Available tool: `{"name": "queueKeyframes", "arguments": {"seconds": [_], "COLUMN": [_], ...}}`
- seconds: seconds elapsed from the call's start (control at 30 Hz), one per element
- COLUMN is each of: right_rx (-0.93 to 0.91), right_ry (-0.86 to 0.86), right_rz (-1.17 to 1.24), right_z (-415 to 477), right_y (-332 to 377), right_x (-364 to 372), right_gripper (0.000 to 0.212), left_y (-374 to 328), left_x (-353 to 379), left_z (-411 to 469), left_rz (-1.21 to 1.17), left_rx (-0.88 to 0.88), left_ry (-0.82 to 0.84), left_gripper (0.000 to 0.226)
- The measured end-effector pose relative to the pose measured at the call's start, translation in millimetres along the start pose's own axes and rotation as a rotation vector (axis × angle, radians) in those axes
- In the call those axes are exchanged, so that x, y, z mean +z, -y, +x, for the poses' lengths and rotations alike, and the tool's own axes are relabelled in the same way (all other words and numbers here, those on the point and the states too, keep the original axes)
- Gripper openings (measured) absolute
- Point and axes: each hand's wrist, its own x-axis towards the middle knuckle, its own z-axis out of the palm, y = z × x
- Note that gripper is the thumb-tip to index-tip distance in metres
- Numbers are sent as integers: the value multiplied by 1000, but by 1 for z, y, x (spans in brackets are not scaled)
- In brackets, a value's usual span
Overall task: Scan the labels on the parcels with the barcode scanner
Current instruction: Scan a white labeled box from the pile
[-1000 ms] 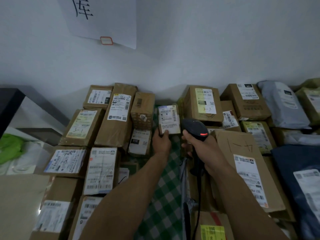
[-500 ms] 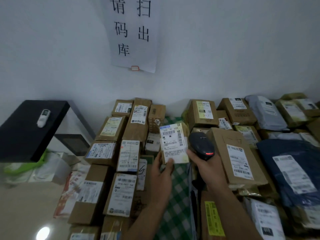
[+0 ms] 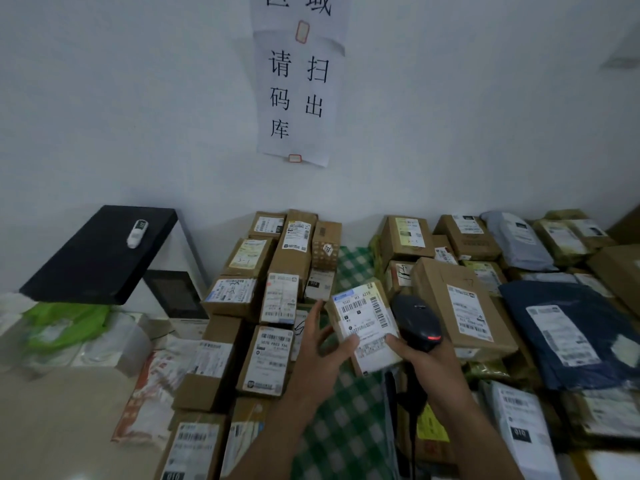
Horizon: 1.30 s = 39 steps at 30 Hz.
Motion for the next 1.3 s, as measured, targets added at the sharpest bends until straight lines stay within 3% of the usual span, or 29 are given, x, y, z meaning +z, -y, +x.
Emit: {"name": "queueKeyframes", "arguments": {"seconds": [0.07, 0.27, 0.4, 0.6, 1.3], "right_rx": [-2, -49, -45, 34, 97], "right_ry": [-5, -95, 80, 213, 267], "right_rz": [-32, -272, -367, -447, -408], "right_z": [-7, -21, -33, -41, -22], "right_y": [-1, 4, 9, 10, 5], "right_x": [-1, -7, -4, 4, 2], "right_gripper": [35, 23, 14, 22, 23], "left_y": [0, -3, 1, 19, 40], "left_x": [-3, -14, -19, -22, -26], "left_z": [-3, -7, 2, 14, 43], "left_rz": [25, 150, 180, 214, 272], "left_rx": [-3, 94, 123, 119, 138], "left_ry": [21, -45, -85, -90, -82], "left_gripper": [95, 92, 93, 92, 93]}}
